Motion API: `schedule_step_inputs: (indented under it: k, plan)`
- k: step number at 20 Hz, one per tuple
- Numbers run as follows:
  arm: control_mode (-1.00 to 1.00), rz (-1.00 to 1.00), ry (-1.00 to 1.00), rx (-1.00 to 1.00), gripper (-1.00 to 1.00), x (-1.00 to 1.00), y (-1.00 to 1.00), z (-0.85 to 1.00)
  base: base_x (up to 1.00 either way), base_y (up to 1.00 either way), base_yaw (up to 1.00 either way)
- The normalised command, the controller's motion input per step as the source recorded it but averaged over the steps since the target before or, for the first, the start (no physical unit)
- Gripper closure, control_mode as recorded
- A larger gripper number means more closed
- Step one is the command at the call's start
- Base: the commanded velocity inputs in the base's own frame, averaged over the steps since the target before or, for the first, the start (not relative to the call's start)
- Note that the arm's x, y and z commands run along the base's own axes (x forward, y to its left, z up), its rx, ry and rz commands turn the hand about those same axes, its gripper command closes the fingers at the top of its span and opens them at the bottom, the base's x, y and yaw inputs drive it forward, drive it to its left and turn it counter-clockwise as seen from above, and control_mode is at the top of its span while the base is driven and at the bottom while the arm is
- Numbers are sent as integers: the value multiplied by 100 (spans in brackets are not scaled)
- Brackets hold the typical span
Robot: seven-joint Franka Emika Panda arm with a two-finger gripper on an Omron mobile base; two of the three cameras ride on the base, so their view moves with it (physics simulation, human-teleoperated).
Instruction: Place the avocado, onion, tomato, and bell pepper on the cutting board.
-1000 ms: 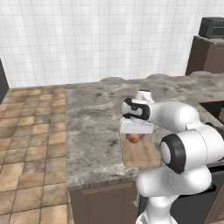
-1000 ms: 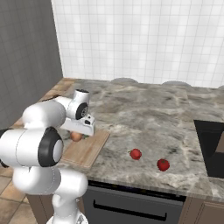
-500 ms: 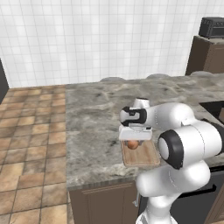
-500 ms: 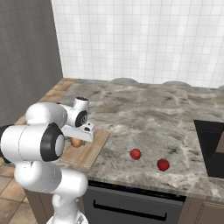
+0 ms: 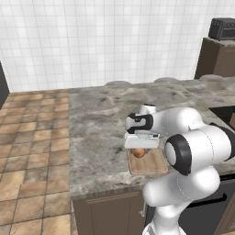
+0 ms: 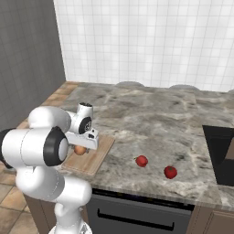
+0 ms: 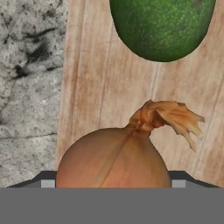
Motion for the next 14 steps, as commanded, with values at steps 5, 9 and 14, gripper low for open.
schedule_step_inputs:
  k: [5,9,14]
  plan:
    - [-100,0,0,0,100,-1,0,-27,0,0,0]
    - [-100,0,0,0,-100,-9,2,-27,0,0,0]
    - [-100,0,0,0,-100,-17,0,-12,0,0,0]
